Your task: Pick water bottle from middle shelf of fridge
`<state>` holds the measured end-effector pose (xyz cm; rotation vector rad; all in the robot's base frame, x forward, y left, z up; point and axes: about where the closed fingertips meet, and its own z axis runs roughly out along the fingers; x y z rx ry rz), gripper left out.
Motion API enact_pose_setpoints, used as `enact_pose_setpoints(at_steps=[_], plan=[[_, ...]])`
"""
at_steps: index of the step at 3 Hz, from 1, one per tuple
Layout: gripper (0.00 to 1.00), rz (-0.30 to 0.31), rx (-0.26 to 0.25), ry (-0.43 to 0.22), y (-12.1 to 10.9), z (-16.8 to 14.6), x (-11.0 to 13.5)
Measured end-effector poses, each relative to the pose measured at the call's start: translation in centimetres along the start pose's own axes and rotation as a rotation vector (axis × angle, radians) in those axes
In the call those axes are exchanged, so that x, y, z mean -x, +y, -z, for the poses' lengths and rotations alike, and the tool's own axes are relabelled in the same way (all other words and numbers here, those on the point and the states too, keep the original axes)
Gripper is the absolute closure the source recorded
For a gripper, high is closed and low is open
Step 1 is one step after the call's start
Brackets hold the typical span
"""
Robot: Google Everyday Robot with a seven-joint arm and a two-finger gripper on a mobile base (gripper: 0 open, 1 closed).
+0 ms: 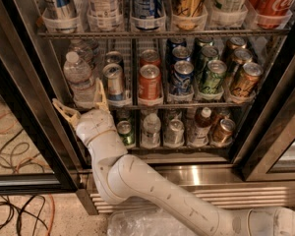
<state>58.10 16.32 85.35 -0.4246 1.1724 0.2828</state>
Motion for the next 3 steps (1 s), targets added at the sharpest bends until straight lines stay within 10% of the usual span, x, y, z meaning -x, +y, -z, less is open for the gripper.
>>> enact_pose_setpoints(at_steps=[3], plan=[[0.25,0.007,-0.005,0.007,-0.15,-2.01,-0.50]])
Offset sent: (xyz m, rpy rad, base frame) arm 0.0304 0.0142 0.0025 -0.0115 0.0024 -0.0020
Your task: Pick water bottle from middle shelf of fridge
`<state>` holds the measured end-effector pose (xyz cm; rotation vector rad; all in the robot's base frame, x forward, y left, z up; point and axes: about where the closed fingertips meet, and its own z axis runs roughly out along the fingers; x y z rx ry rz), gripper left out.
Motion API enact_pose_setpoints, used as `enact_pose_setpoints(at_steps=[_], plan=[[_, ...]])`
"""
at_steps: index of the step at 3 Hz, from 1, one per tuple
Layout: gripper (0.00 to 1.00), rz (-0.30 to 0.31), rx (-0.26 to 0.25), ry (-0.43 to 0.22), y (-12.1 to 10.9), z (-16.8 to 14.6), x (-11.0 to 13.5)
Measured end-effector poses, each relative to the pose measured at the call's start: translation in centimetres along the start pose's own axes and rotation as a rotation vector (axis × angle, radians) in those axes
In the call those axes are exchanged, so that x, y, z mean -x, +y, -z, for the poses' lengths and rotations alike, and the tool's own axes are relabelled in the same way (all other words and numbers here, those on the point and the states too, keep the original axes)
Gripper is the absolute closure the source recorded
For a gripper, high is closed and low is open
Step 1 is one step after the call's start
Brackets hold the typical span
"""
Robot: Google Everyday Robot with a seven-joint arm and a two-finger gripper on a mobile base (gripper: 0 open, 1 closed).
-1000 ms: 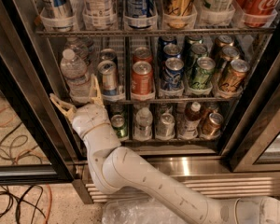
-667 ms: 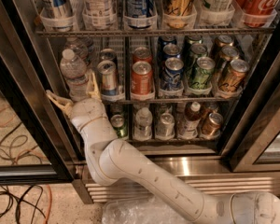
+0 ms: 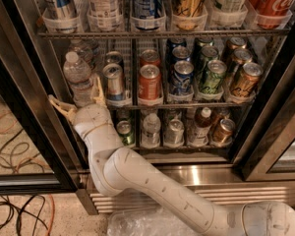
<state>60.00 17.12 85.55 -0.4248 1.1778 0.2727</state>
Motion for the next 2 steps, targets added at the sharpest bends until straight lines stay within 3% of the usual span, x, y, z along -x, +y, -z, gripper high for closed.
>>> enact_pose_setpoints(at_steps=[2], plan=[[0.66,-0.003,-0.013,0.005,-0.22,-0.05,-0.22]])
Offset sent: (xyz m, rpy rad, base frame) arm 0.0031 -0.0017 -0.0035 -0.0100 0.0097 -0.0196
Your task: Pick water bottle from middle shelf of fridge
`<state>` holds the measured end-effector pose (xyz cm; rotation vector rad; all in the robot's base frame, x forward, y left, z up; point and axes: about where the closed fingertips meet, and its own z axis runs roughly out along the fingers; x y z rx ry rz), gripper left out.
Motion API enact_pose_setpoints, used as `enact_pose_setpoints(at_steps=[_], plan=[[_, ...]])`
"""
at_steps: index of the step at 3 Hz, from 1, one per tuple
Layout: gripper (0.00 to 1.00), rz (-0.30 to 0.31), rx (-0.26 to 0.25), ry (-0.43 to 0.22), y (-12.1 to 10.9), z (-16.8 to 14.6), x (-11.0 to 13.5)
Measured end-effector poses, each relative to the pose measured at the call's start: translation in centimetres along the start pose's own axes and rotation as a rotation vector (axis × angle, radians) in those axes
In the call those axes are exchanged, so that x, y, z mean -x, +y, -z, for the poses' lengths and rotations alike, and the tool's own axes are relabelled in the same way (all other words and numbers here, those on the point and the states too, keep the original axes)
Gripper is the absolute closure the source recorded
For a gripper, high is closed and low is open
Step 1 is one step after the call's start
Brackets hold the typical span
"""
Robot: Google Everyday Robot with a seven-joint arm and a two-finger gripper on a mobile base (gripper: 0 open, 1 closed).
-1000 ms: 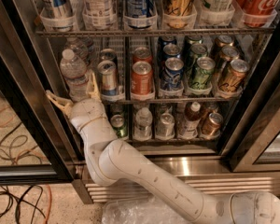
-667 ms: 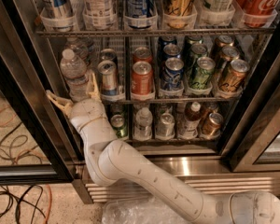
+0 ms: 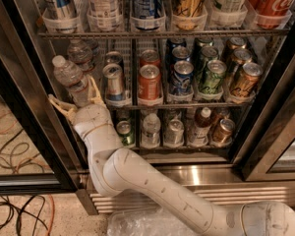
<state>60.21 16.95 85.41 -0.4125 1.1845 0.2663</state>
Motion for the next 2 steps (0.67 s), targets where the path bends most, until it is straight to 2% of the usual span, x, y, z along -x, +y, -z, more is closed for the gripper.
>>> enact_pose_setpoints(at_steps=[1,2], plan=[[0.89,0.000,0.000,0.000,0.13,0.57,0.25],[1.00,0.000,0.000,0.000,0.12,0.62,0.53]])
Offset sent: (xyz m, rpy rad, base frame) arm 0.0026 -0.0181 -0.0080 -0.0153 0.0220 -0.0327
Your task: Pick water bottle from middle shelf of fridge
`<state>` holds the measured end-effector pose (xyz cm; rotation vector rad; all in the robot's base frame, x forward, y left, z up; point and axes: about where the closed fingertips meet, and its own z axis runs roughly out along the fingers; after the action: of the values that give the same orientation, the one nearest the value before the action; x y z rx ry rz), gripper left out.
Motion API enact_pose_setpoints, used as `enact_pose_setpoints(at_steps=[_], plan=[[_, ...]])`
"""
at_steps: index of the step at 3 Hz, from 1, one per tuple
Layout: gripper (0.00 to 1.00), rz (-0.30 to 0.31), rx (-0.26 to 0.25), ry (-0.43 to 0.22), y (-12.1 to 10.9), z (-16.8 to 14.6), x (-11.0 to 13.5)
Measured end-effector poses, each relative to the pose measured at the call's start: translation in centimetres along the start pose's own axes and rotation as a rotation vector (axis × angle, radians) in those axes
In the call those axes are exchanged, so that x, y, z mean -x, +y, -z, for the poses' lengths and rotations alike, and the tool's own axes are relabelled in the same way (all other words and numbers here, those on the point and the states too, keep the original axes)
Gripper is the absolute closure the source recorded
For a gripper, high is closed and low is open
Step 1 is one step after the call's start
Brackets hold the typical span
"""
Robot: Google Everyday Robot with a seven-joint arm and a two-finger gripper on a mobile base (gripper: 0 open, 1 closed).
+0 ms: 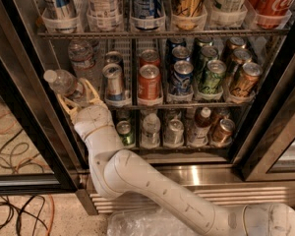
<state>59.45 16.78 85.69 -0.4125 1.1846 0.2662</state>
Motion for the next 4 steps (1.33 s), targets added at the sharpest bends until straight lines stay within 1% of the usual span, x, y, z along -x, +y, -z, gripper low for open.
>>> enact_pose_setpoints(at_steps=[1,2,3,4], plan=[[1.00,0.003,-0.012,0.010,-0.8,0.1,-0.5],[1.00,-0.020,-0.019,0.005,-1.4,0.4,-0.3],[1.00,-0.069,-0.018,-0.059,-1.6,0.7,2.1],[1.00,-0.089,0.002,-0.132,-1.7,0.9,5.3]])
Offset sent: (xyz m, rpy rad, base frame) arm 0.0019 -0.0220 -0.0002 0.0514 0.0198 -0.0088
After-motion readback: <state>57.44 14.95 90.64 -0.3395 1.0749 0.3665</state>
